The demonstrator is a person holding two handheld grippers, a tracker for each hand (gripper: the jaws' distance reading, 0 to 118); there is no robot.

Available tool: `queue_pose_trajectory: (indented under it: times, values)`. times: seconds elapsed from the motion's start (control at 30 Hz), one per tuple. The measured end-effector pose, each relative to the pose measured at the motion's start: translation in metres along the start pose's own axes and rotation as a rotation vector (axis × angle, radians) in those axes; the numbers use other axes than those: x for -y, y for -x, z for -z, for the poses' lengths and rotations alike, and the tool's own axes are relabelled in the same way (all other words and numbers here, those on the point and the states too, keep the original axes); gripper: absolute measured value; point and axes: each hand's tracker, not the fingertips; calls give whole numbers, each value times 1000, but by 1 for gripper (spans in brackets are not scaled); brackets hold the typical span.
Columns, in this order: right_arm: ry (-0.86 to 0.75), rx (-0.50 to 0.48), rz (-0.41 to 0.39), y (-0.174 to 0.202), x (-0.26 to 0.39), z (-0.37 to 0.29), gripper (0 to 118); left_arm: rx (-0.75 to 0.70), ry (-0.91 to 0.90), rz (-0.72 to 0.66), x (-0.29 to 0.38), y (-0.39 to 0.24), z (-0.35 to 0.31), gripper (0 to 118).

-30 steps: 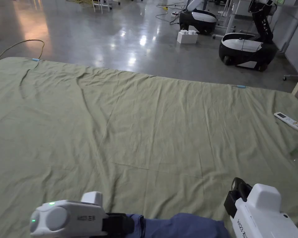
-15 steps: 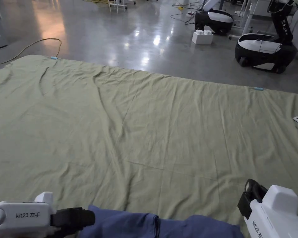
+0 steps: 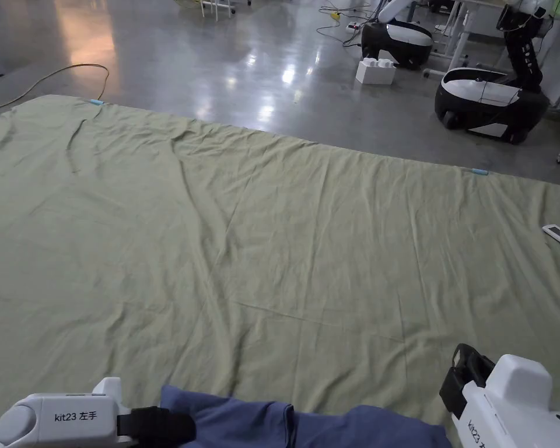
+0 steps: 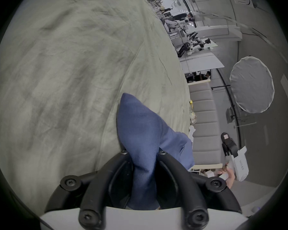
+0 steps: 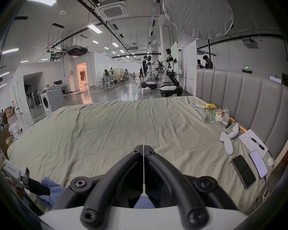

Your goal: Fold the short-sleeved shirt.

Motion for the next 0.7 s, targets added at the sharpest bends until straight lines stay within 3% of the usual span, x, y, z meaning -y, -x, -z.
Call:
queue_pose_trajectory:
  times: [0.37, 0.7]
  values:
    - [-3, 4, -9, -5, -3, 0, 1, -145, -66, 230, -14, -63, -60, 17]
    - [-4, -31, 2, 2, -1, 7, 1, -557, -122, 456, -16, -138, -120, 17]
